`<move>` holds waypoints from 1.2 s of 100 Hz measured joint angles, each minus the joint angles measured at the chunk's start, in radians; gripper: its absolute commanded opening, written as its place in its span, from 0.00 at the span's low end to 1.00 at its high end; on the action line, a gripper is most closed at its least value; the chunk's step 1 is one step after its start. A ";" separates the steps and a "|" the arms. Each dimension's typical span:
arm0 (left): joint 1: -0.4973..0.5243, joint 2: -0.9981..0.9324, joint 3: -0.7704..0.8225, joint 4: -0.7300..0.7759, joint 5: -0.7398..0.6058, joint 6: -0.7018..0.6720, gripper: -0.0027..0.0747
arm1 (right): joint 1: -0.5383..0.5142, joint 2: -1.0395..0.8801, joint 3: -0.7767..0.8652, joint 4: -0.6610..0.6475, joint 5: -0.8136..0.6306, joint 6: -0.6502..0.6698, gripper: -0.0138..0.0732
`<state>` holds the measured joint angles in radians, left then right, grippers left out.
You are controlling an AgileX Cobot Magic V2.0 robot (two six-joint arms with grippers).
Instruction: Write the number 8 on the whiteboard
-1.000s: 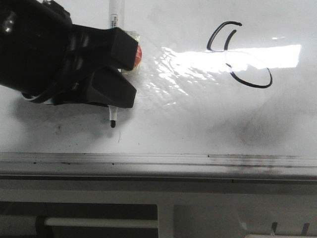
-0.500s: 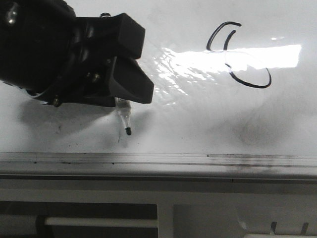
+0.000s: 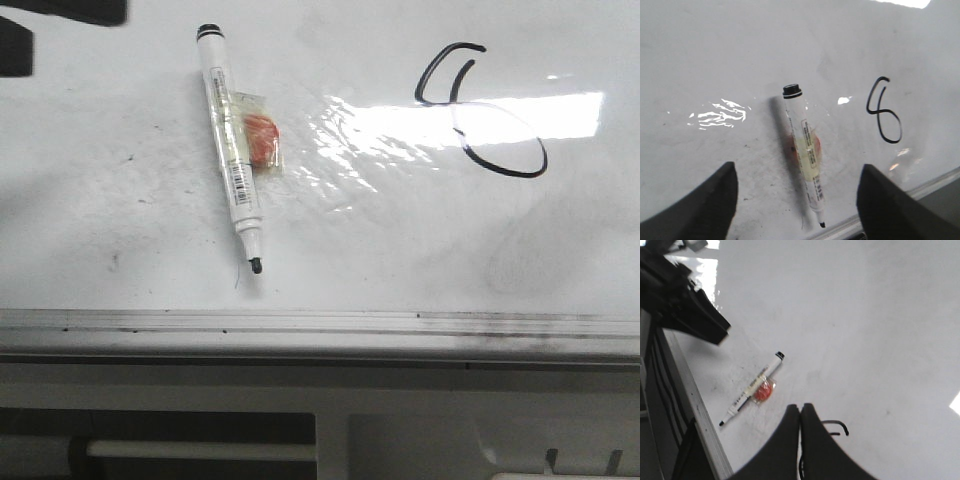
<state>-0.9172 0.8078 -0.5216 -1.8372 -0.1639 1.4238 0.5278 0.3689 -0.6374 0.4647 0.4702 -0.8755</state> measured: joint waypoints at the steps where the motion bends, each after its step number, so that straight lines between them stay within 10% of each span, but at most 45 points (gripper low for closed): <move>1: 0.000 -0.021 0.005 0.000 0.005 0.000 0.38 | -0.003 -0.008 0.012 -0.004 0.000 0.000 0.09; 13: -0.002 -0.187 0.085 0.000 0.045 0.000 0.01 | -0.022 -0.129 0.104 -0.019 -0.016 0.000 0.09; 95: -0.002 -0.388 0.206 0.011 0.100 0.016 0.01 | -0.026 -0.250 0.175 -0.022 -0.018 0.002 0.08; 120: 0.037 -0.460 0.303 0.559 0.064 -0.086 0.01 | -0.026 -0.250 0.175 -0.022 -0.018 0.002 0.08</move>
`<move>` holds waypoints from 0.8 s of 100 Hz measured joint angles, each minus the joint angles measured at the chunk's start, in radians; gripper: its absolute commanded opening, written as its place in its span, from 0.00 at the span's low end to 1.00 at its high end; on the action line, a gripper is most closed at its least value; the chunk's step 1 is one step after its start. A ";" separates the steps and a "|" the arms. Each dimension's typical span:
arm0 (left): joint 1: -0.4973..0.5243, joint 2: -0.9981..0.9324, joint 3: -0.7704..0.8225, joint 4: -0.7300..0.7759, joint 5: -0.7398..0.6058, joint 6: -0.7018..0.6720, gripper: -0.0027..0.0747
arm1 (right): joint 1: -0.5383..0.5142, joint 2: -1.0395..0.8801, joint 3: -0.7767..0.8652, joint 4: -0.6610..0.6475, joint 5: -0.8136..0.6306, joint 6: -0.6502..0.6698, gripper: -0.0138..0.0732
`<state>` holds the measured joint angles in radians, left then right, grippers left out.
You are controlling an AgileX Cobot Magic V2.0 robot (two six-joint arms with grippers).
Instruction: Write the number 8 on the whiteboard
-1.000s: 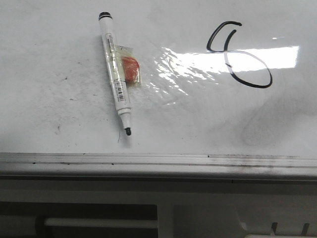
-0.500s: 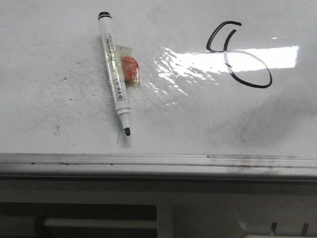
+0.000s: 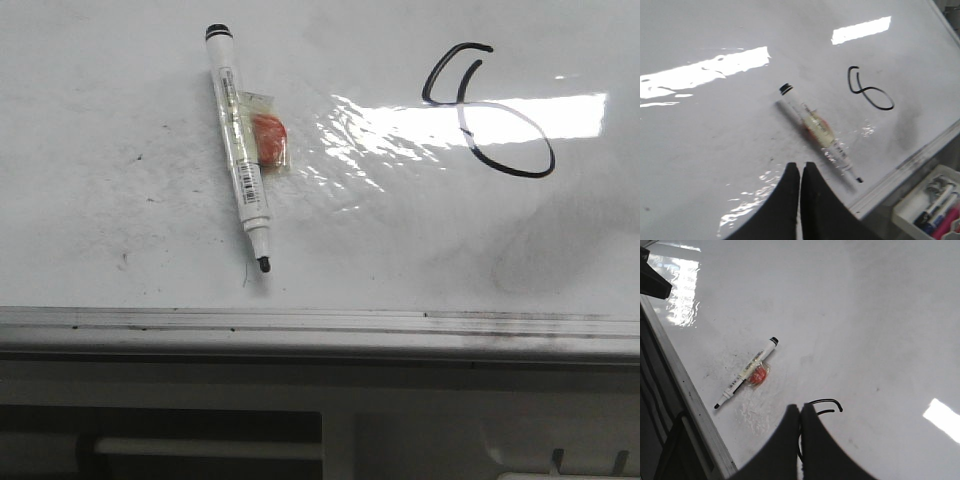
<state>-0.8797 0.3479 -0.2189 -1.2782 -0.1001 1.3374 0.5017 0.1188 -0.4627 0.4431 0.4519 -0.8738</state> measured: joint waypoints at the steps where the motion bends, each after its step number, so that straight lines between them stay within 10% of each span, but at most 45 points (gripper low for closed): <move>1: 0.010 -0.003 0.007 0.015 0.000 -0.010 0.01 | 0.000 0.000 0.000 0.000 0.000 0.000 0.08; 35: 0.414 -0.230 0.211 0.928 0.100 -0.938 0.01 | 0.000 0.000 0.000 0.000 0.000 0.000 0.08; 80: 0.633 -0.322 0.211 1.045 0.408 -1.054 0.01 | 0.000 0.000 0.000 0.000 0.000 0.000 0.08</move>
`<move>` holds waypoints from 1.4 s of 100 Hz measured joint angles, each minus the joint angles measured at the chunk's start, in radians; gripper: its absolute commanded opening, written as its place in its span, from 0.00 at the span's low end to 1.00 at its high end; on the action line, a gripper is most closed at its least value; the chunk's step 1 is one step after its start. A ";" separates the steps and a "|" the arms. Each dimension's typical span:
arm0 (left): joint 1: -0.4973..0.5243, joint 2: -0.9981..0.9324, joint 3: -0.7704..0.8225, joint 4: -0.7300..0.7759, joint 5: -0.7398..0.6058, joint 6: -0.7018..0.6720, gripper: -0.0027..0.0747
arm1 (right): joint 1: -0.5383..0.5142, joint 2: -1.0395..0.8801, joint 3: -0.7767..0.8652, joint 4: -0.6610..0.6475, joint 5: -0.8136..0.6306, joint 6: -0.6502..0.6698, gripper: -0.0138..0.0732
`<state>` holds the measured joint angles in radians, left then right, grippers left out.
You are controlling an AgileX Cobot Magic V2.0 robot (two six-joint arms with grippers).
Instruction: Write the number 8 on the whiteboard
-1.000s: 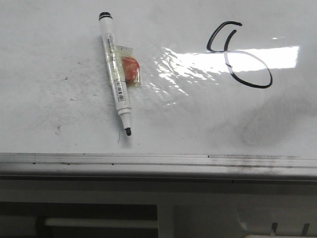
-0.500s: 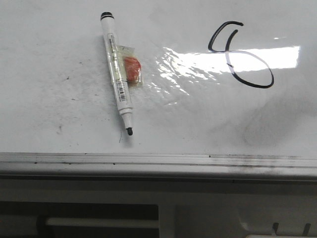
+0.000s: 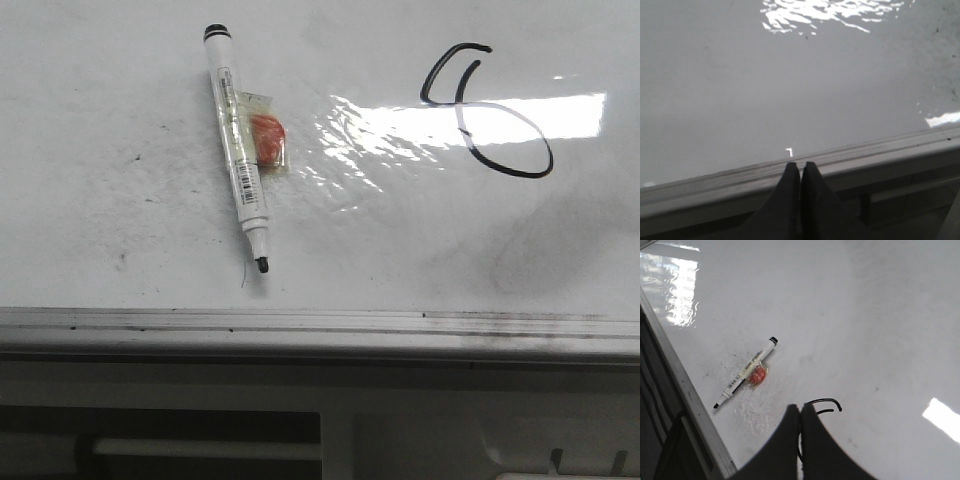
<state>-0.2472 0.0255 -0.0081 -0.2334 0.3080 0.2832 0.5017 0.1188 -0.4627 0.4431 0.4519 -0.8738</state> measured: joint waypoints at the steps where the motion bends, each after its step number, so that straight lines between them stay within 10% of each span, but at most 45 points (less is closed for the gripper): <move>1: 0.000 0.000 0.000 0.000 0.001 0.000 0.01 | 0.000 0.000 0.000 0.000 0.000 0.000 0.08; 106: 0.002 0.000 0.000 0.000 0.012 -0.002 0.01 | -0.006 0.000 0.005 -0.029 -0.007 0.008 0.08; 140: 0.002 0.000 0.000 0.000 0.012 -0.002 0.01 | -0.269 0.000 0.310 -0.465 -0.212 0.665 0.08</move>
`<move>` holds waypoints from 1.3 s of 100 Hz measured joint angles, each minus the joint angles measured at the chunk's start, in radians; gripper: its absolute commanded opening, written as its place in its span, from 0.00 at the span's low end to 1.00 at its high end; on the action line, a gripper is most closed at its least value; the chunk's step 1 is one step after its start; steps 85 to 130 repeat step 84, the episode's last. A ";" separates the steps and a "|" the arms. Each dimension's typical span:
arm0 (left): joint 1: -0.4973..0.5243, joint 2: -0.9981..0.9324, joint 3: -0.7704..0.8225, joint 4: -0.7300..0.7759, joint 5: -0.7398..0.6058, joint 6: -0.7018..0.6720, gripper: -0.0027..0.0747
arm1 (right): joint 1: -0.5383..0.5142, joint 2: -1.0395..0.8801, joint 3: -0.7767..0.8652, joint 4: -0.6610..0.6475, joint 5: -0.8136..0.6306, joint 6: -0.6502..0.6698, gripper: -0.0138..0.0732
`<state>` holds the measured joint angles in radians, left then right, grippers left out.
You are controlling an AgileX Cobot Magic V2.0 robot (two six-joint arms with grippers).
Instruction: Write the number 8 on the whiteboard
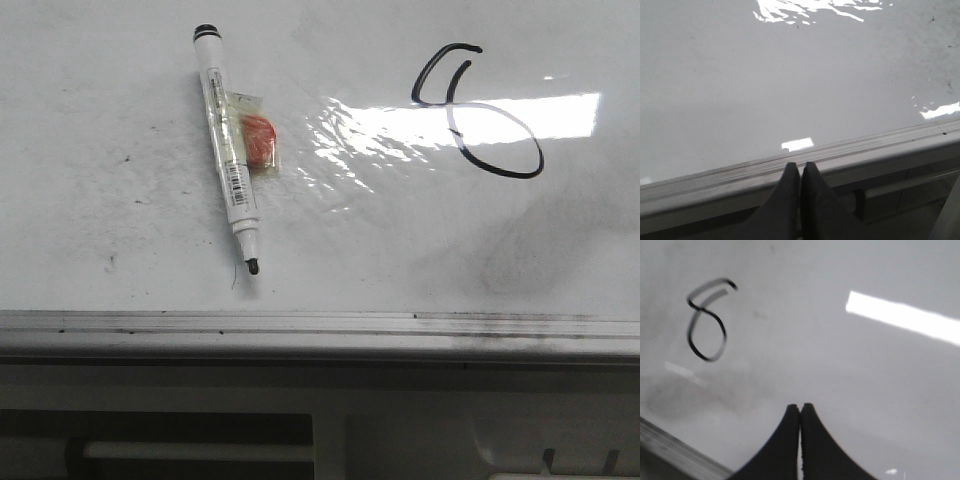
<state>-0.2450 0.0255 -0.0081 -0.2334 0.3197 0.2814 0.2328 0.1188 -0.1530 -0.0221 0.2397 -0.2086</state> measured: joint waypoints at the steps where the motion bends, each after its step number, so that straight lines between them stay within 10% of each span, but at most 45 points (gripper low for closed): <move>1: 0.000 0.000 0.000 0.000 0.000 0.000 0.01 | -0.014 0.000 0.008 -0.002 -0.002 0.012 0.08; 130: 0.000 0.000 0.000 -0.004 0.000 0.000 0.01 | -0.143 -0.128 0.165 -0.062 0.082 0.165 0.08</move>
